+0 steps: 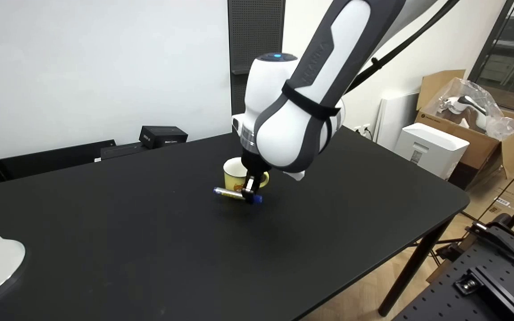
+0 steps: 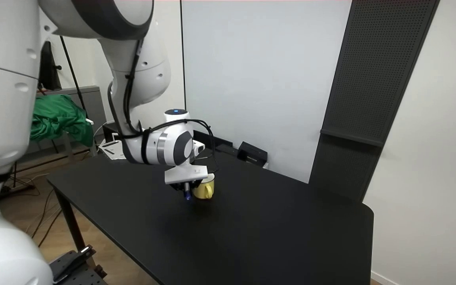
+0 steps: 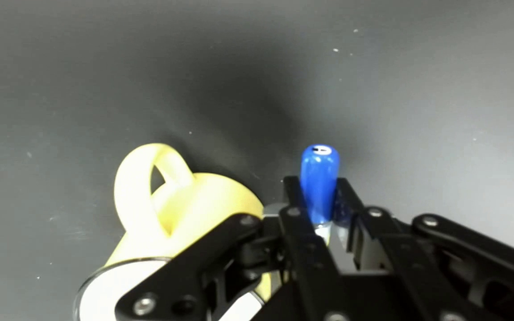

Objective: Put the marker in the mug

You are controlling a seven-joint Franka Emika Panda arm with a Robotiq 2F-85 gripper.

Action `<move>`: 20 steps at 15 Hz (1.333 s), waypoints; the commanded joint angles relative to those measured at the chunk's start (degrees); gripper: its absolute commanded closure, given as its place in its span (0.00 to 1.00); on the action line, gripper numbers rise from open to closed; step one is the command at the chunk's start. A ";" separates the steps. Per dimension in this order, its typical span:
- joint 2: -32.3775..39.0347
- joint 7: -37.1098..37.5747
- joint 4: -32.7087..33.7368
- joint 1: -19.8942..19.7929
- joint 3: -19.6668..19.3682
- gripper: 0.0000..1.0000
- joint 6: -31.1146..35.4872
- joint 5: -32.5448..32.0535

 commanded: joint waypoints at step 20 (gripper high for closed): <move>-16.38 2.54 10.55 -1.66 -2.18 0.95 -48.79 12.74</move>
